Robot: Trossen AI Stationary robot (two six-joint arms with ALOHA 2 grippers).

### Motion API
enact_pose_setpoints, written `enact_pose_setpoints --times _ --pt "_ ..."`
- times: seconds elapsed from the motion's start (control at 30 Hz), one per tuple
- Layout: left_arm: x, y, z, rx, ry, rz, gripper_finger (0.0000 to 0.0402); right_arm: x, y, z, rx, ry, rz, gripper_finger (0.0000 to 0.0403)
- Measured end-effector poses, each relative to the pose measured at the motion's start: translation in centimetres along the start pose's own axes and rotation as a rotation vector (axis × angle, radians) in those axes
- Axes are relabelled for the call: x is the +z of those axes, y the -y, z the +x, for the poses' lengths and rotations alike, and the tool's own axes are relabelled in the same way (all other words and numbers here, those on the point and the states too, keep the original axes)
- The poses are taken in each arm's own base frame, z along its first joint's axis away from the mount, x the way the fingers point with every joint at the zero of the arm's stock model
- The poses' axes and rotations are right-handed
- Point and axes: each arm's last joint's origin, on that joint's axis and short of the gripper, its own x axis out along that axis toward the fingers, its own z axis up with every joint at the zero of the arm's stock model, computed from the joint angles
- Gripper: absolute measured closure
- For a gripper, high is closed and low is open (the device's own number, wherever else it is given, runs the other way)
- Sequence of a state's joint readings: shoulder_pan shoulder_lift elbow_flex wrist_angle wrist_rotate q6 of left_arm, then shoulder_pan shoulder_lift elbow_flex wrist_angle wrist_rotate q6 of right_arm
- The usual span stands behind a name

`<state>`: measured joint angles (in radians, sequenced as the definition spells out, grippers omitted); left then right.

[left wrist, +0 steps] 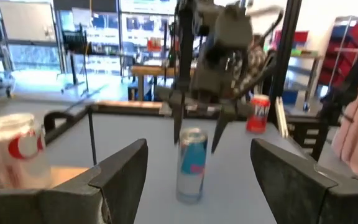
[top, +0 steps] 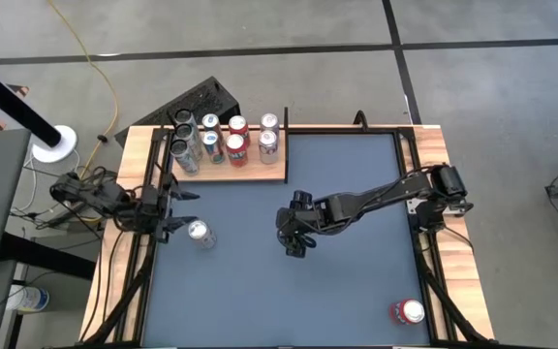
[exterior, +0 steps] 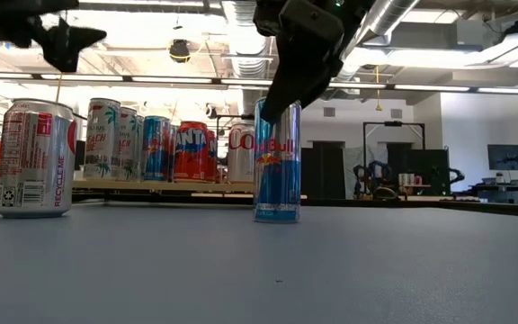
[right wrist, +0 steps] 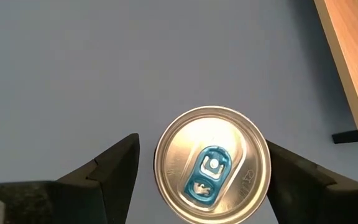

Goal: Place canned beverage on shelf
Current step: Put the blue soda can on the shelf aligned with the other blue soda can

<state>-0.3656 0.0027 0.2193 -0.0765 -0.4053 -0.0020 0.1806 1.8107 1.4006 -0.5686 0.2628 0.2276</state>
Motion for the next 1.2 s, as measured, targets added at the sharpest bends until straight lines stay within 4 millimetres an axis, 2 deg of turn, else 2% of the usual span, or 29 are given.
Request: enact_pose_setpoints --times 0.23,0.43,0.6,0.8,0.9,1.0,1.2 --pt "-2.4 0.2 0.5 0.001 -0.038 0.011 0.0132 0.0 0.0 0.0 0.007 -0.002 0.0 0.0101" --pt "-3.2 0.3 0.7 0.002 -0.044 -0.016 0.0132 0.0 0.0 0.0 0.013 -0.005 -0.001 0.0105" --pt "-4.1 0.4 0.8 -0.017 -0.059 -0.021 0.0132 0.0 0.0 0.0 0.015 -0.004 -0.001 0.0139" --pt "-4.5 0.4 0.8 -0.026 -0.062 -0.038 0.0132 0.1 0.3 0.1 0.022 -0.004 -0.008 0.0216" --pt "-4.5 0.4 0.8 -0.027 -0.062 -0.038 0.0132 0.4 0.7 0.0 0.029 -0.007 -0.01 0.0219" --pt "-4.5 0.4 0.8 -0.029 -0.062 -0.037 0.0132 1.3 1.0 -0.4 0.059 0.007 -0.039 0.0219" --pt "-4.5 0.4 0.8 -0.028 -0.069 -0.032 0.0132 5.4 2.5 -3.1 0.092 0.163 -0.117 0.0215"
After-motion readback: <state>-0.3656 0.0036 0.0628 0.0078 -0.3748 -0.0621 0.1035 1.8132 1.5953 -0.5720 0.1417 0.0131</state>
